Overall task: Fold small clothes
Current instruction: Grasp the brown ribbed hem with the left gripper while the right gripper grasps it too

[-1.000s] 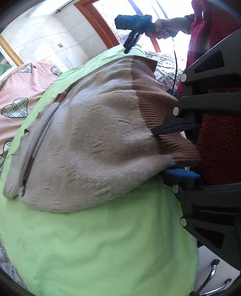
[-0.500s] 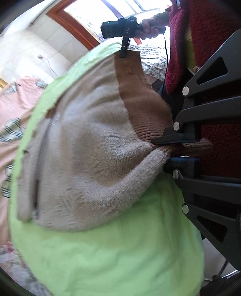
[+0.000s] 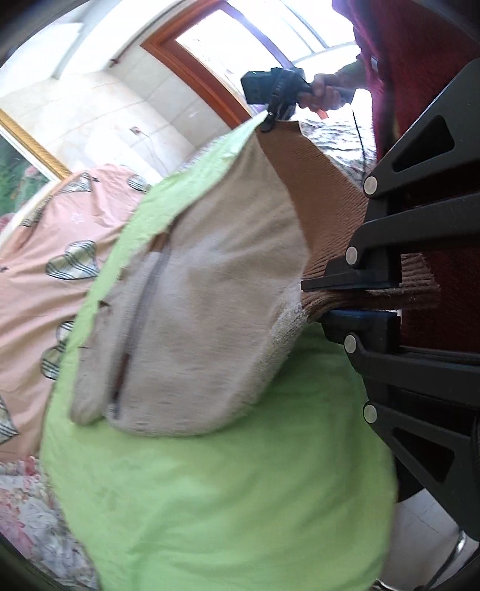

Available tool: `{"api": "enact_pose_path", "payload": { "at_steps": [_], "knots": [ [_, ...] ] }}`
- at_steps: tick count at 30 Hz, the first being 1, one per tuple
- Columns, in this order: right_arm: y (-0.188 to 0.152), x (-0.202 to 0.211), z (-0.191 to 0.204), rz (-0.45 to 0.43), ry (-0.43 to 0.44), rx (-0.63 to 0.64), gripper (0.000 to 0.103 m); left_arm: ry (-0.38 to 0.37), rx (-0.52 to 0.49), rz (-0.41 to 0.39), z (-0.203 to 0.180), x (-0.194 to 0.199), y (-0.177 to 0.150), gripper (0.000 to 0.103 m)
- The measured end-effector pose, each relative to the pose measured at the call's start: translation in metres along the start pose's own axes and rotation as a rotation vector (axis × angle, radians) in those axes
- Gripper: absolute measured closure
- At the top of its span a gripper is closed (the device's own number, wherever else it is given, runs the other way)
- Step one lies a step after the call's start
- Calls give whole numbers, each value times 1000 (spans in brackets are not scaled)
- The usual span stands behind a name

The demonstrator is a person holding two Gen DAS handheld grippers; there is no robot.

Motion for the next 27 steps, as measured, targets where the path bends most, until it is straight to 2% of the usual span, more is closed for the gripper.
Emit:
{"api": "enact_pose_path", "payload": {
  "at_steps": [6, 10, 12, 20, 25, 27],
  "knots": [
    [50, 9, 11, -147, 75, -8, 96, -13, -70, -167, -9, 22, 62, 97],
    [106, -12, 12, -245, 92, -2, 96, -9, -118, -279, -7, 16, 120, 97],
    [133, -26, 9, -269, 88, -4, 96, 3, -117, -310, 0, 5, 152, 97],
    [241, -93, -2, -287, -27, -8, 96, 96, -71, -279, 45, -55, 249, 97],
    [287, -132, -28, -266, -134, -56, 96, 161, -31, -248, 82, -98, 290, 97],
    [298, -150, -42, -242, -143, -88, 96, 181, -6, -241, 96, -111, 301, 97]
  ]
}}
Point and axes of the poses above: each gripper's, at about its wrist camera, not at the fingertips, and x roughly against the way its jaws point, z to its left, y to its top, the point moved 2 cm from there along -x, roughly the way its jaws point, and after that the axes turned 9 degrees about -y, right-handed, at the moved point
